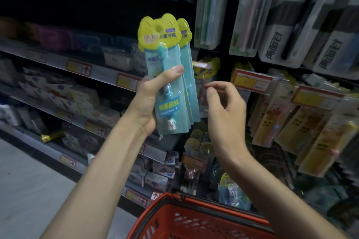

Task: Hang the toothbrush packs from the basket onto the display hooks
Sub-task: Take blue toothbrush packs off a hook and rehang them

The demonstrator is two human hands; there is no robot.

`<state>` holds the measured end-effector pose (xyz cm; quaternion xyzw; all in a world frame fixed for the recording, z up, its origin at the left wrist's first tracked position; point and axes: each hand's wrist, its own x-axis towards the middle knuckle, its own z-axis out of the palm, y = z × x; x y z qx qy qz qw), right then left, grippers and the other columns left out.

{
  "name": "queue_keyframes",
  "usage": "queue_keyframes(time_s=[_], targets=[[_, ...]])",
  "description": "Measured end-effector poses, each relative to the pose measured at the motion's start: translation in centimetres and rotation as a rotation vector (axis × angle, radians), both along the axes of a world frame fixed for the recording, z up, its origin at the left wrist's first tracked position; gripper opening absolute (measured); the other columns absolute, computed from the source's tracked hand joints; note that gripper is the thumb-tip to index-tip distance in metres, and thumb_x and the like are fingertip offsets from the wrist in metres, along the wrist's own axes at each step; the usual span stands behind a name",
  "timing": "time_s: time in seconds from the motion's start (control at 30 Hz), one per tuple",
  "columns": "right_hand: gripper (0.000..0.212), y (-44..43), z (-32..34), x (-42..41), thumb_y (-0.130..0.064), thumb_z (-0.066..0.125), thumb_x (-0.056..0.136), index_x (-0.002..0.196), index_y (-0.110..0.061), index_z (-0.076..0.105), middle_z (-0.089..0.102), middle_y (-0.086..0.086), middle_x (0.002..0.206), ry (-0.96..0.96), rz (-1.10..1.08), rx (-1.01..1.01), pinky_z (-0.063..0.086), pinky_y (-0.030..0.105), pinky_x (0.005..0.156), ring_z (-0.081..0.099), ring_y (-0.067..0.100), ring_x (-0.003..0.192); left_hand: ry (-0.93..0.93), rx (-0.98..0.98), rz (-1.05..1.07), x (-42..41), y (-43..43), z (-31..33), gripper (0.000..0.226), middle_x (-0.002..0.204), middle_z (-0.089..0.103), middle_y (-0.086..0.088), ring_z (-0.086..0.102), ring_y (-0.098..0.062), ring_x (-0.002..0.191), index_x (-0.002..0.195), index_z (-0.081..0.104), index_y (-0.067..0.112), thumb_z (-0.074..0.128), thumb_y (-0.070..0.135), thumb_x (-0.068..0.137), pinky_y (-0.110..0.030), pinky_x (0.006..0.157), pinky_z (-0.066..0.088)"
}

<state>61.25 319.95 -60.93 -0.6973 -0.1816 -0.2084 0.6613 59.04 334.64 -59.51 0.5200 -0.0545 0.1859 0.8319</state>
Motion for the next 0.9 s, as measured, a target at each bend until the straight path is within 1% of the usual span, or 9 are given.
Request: queue_keyframes(time_s=[0.1, 0.17, 0.27, 0.43, 0.53, 0.63, 0.7, 0.8, 0.9], targets=[[0.006, 0.2, 2.4, -1.4, -0.026, 0.067, 0.101, 0.102, -0.021, 0.069, 0.073, -0.006, 0.094, -0.094, 0.13, 0.036, 0.056, 0.024, 0.077, 0.068, 0.006, 0.088, 0.008, -0.039, -0.017, 0.2, -0.3, -0.1, 0.037, 0.108, 0.075, -0.016, 0.074, -0.03, 0.091, 0.121, 0.074, 0.008, 0.073, 0.023, 0.088, -0.049, 0.085, 0.063], [0.019, 0.6, 2.9, -1.5, -0.035, 0.076, 0.094, 0.108, -0.025, 0.069, 0.07, -0.006, 0.103, -0.137, 0.129, -0.101, 0.056, 0.028, 0.083, 0.067, 0.009, 0.098, -0.001, -0.062, -0.032, 0.2, -0.5, 0.0, 0.032, 0.107, 0.076, -0.016, 0.074, -0.03, 0.089, 0.118, 0.075, 0.01, 0.07, 0.022, 0.09, -0.043, 0.08, 0.064], [0.027, 1.0, 2.6, -1.1, -0.038, 0.082, 0.087, 0.109, -0.03, 0.068, 0.067, -0.009, 0.111, -0.113, 0.095, -0.236, 0.056, 0.031, 0.088, 0.064, 0.004, 0.104, 0.0, -0.101, -0.071, 0.3, -0.7, -0.1, 0.031, 0.113, 0.074, -0.018, 0.071, -0.033, 0.095, 0.117, 0.077, 0.012, 0.067, 0.023, 0.09, -0.044, 0.086, 0.061], [0.028, 0.8, 2.5, -1.0, -0.046, 0.088, 0.076, 0.093, -0.03, 0.073, 0.066, -0.008, 0.101, -0.01, 0.118, -0.295, 0.053, 0.021, 0.079, 0.063, 0.002, 0.094, 0.047, -0.119, -0.066, 0.6, -0.5, -0.3, 0.038, 0.115, 0.071, -0.02, 0.069, -0.036, 0.095, 0.122, 0.074, 0.006, 0.07, 0.026, 0.09, -0.043, 0.085, 0.06], [0.02, 0.9, 2.8, -0.9, -0.03, 0.089, 0.079, 0.091, -0.02, 0.076, 0.075, 0.0, 0.09, 0.1, 0.23, -0.204, 0.058, 0.031, 0.077, 0.07, 0.013, 0.085, 0.059, -0.1, -0.066, 0.7, -0.5, -0.4, 0.035, 0.109, 0.073, -0.018, 0.071, -0.031, 0.089, 0.117, 0.077, 0.007, 0.073, 0.026, 0.087, -0.043, 0.082, 0.061], [0.012, 0.7, 3.3, -0.7, -0.01, 0.082, 0.086, 0.097, -0.01, 0.078, 0.079, 0.004, 0.092, 0.253, 0.375, -0.062, 0.057, 0.021, 0.068, 0.074, 0.01, 0.081, 0.075, -0.101, -0.047, 0.6, -0.6, -0.5, 0.027, 0.096, 0.077, -0.013, 0.074, -0.026, 0.078, 0.106, 0.081, 0.012, 0.079, 0.026, 0.083, -0.038, 0.072, 0.064], [0.014, 0.6, 3.3, -0.4, -0.007, 0.077, 0.09, 0.103, -0.01, 0.078, 0.08, 0.004, 0.095, 0.317, 0.413, -0.017, 0.06, 0.025, 0.071, 0.077, 0.014, 0.087, 0.082, -0.11, -0.031, 0.8, -0.6, -0.6, 0.037, 0.109, 0.078, -0.016, 0.076, -0.031, 0.088, 0.113, 0.079, 0.012, 0.082, 0.03, 0.081, -0.044, 0.08, 0.064], [0.015, 0.5, 3.1, 0.3, -0.01, 0.07, 0.096, 0.109, -0.012, 0.077, 0.08, 0.007, 0.102, 0.38, 0.377, 0.045, 0.063, 0.048, 0.088, 0.077, 0.026, 0.096, 0.073, -0.108, -0.008, 1.0, -0.7, -0.5, 0.061, 0.121, 0.073, -0.023, 0.072, -0.037, 0.102, 0.123, 0.075, 0.009, 0.087, 0.039, 0.072, -0.057, 0.095, 0.058], [0.013, 0.4, 3.0, 0.7, -0.013, 0.064, 0.101, 0.109, -0.012, 0.075, 0.08, 0.009, 0.102, 0.426, 0.326, 0.11, 0.062, 0.05, 0.089, 0.077, 0.03, 0.097, 0.041, -0.135, 0.02, 1.3, -1.0, -0.6, 0.059, 0.121, 0.074, -0.022, 0.073, -0.039, 0.105, 0.123, 0.074, 0.009, 0.087, 0.036, 0.072, -0.06, 0.096, 0.057]])
